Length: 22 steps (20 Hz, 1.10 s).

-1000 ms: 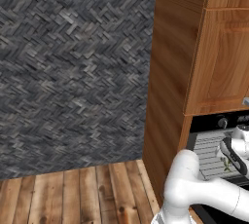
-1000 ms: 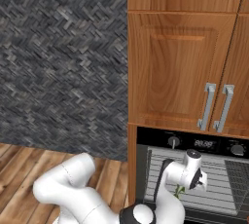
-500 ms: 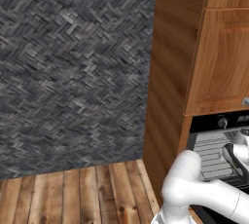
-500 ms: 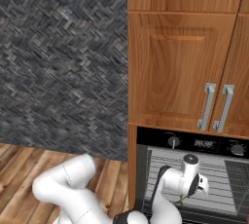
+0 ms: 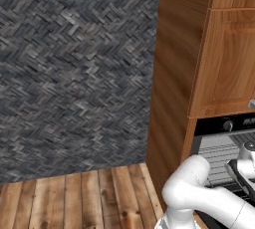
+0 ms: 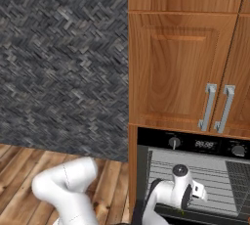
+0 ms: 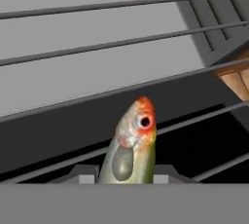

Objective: Take the fish from the oven and place it on the plate on the counter.

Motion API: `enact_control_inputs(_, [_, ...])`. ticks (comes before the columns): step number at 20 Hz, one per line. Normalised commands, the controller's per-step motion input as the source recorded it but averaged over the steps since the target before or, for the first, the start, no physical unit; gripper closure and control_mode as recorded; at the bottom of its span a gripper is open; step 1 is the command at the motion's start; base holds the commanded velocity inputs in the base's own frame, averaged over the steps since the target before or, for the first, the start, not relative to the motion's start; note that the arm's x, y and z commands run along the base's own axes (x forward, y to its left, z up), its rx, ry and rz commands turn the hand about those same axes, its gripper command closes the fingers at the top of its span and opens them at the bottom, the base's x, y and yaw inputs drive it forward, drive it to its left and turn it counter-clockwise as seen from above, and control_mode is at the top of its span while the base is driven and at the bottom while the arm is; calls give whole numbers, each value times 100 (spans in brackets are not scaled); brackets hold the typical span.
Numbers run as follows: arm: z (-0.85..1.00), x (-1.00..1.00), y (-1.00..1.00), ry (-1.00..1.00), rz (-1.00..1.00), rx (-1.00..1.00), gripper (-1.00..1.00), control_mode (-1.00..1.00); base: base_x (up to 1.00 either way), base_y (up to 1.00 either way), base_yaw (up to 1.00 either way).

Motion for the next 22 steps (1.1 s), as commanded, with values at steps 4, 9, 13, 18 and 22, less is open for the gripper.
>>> enact_control_inputs(4, [56, -50, 0, -19, 2, 2, 100, -100, 0, 0, 0])
enact_control_inputs(9, [99, -54, 0, -7, 7, 1, 100, -100, 0, 0, 0])
enact_control_inputs(13, [100, -70, 1, 4, 5, 0, 100, -100, 0, 0, 0])
enact_control_inputs(18, [100, -70, 19, 18, 5, 0, 100, -100, 0, 0, 0])
enact_control_inputs(22, [100, -45, 39, 21, 4, 0, 100, -100, 0, 0, 0])
